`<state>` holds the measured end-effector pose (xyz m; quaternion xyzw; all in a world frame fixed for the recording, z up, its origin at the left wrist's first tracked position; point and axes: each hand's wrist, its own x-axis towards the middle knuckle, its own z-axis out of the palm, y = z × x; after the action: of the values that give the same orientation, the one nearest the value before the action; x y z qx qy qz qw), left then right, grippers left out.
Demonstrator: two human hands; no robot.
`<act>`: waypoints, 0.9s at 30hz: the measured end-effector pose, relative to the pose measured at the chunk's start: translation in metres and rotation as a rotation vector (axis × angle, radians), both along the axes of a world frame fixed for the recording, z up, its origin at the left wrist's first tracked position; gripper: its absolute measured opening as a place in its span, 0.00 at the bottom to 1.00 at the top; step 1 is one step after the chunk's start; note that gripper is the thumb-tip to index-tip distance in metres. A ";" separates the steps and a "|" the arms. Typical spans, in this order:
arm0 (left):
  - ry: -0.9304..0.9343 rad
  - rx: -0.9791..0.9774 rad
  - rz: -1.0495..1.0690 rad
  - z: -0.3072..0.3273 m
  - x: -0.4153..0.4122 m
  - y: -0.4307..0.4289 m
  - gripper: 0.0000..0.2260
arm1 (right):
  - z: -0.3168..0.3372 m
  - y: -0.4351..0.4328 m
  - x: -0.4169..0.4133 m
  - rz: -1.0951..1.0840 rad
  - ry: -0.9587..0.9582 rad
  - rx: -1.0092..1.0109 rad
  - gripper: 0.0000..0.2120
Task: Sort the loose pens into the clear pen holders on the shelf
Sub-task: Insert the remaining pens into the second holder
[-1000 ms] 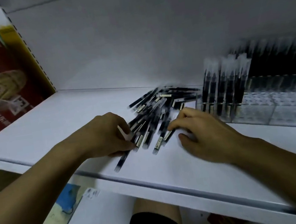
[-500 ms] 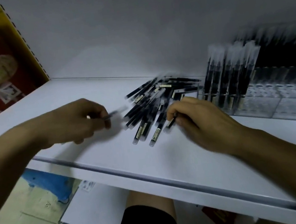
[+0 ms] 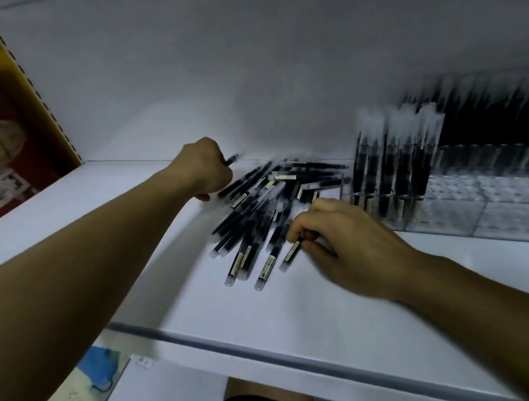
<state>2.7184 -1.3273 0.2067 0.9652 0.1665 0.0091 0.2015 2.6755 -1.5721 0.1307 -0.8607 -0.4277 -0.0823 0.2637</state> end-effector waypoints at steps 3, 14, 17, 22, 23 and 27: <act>0.142 0.035 -0.020 0.001 0.018 -0.006 0.13 | 0.002 0.002 0.000 -0.005 0.008 -0.017 0.09; 0.416 -0.123 -0.044 0.005 0.050 -0.028 0.16 | 0.001 0.004 0.012 -0.020 0.050 -0.012 0.11; 0.430 -0.143 -0.038 0.003 0.053 -0.027 0.18 | 0.002 0.003 0.011 -0.017 0.055 -0.026 0.12; 0.426 -0.038 -0.065 -0.002 0.051 -0.027 0.15 | 0.000 0.000 0.013 0.004 0.055 -0.016 0.12; 0.419 -0.013 -0.075 -0.003 0.052 -0.027 0.16 | 0.000 0.000 0.013 0.008 0.053 -0.012 0.13; 0.401 0.036 -0.090 -0.009 0.052 -0.027 0.18 | 0.000 -0.001 0.013 0.015 0.056 -0.018 0.13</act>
<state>2.7704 -1.3545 0.1977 0.9577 0.1595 -0.1892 0.1471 2.6888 -1.5728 0.1308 -0.8618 -0.4272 -0.0524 0.2684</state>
